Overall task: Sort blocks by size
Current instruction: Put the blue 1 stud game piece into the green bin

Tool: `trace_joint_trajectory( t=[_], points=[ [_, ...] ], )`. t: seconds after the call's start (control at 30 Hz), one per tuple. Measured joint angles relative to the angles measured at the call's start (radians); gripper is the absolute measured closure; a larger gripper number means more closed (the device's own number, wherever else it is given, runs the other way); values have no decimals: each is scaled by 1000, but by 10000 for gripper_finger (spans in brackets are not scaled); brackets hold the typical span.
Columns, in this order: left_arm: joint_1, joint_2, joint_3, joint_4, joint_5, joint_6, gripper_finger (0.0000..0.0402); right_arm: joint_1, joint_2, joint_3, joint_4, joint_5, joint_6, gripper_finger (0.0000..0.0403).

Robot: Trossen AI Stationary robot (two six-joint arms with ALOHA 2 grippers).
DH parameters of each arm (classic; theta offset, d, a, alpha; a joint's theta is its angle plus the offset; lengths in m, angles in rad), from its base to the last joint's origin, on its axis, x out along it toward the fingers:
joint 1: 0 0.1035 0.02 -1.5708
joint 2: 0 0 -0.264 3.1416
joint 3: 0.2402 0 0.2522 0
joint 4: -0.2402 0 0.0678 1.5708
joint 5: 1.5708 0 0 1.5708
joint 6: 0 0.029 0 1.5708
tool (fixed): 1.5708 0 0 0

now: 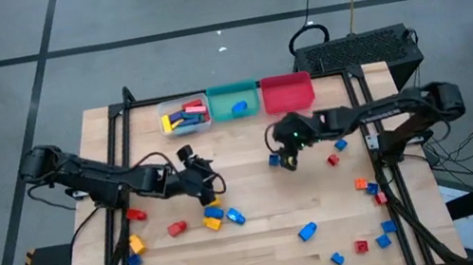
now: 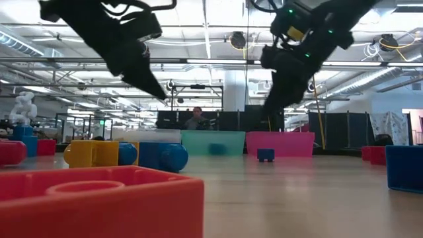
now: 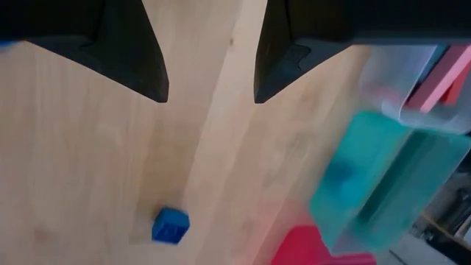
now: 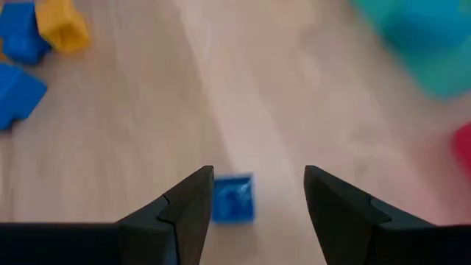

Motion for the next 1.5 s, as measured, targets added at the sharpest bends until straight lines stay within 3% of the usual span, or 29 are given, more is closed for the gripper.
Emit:
trace_joint_trajectory(
  t=[0.4, 0.63, 0.9, 1.1, 1.33, 1.5],
  points=[
    [87, 28, 0, 104, 81, 73, 199, 242, 3, -48, 15, 175, 203, 206],
    [89, 141, 0, 210, 103, 93, 199, 331, 32, -48, 171, 184, 192, 206],
    [88, 262, 1, 277, 149, 92, 199, 332, 94, -48, 220, 174, 162, 206],
    [87, 275, 0, 299, 188, 92, 199, 329, 121, -47, 218, 182, 91, 194],
    [87, 275, 1, 340, 198, 92, 199, 278, 143, -49, 108, 432, 3, 133],
    [87, 275, 1, 340, 206, 91, 199, 219, 176, -50, 176, 301, -16, 95]
  ],
)
